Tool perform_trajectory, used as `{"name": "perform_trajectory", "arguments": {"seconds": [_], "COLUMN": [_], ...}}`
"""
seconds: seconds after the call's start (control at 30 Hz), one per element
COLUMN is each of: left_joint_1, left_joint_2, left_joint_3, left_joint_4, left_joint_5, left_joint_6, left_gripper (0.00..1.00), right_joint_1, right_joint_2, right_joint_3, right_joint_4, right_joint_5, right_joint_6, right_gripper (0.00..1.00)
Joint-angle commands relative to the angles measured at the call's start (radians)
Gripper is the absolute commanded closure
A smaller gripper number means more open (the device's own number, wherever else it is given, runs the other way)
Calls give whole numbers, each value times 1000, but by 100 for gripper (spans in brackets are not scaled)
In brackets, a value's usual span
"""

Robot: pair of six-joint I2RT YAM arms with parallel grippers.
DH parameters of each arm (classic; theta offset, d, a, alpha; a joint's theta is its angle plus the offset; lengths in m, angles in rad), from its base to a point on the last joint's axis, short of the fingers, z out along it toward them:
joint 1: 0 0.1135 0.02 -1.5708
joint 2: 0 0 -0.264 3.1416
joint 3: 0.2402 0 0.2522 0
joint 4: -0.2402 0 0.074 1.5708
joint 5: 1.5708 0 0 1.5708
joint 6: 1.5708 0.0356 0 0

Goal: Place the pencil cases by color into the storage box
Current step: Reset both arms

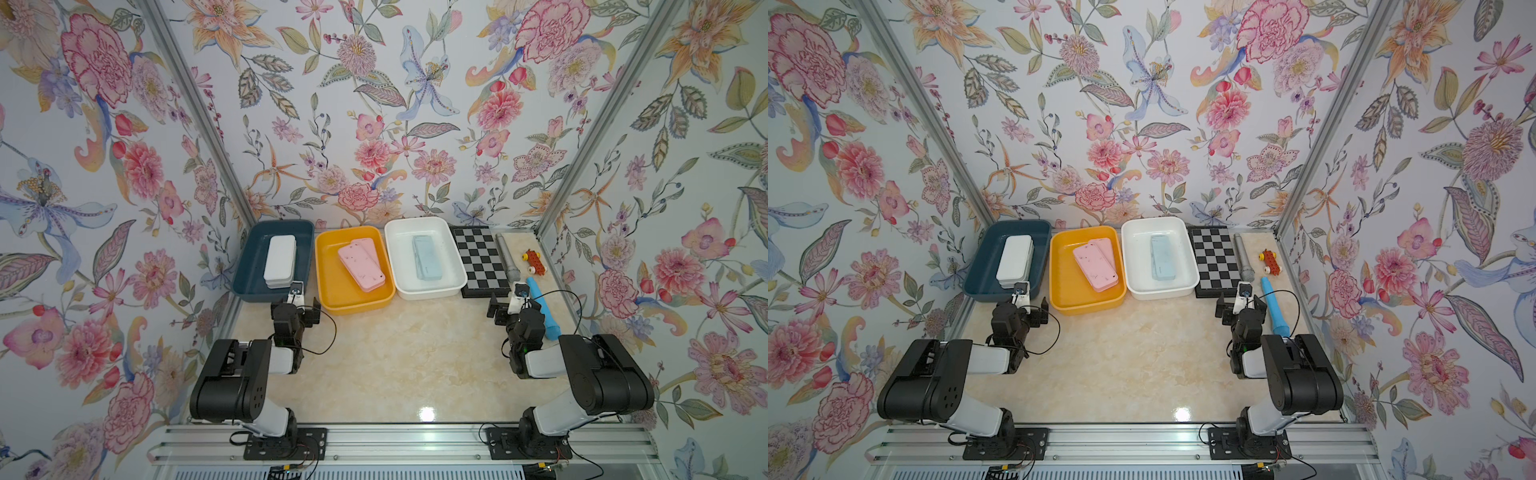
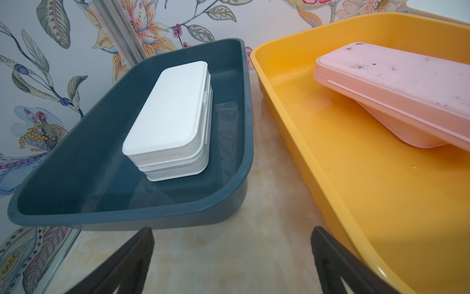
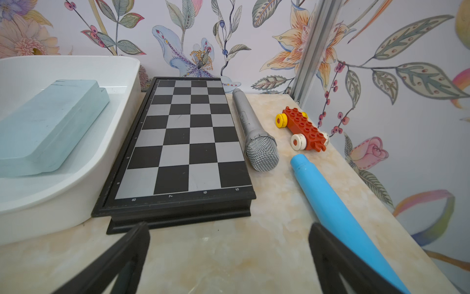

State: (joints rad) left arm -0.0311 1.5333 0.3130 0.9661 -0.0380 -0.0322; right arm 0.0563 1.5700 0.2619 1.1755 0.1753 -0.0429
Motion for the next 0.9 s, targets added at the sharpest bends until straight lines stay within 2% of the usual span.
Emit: {"name": "perform_trajectory", "arguments": {"seconds": [0.0,0.53,0.63,0.87], "left_joint_1": [-9,-7,-7,-7], "left_joint_2": [3,4,3,4], "left_joint_3": [11,11,12,11], "left_joint_4": [-1,0,0,0], "left_joint_5": [-20,-18,-19,-19], "left_joint_6": [18,17,17,17], "left_gripper": [2,2,2,2], "right_joint_1": [0,22,-3,-4], "right_joint_2": [-15,-8,-13,-14], "right_joint_3": [13,9,28,20], "right_joint_4": [-12,2,-42,-29], "right_joint_5": [14,27,-38,-47], "right_joint_6": [18,-10,7,4], "right_gripper": [0,0,0,0]}}
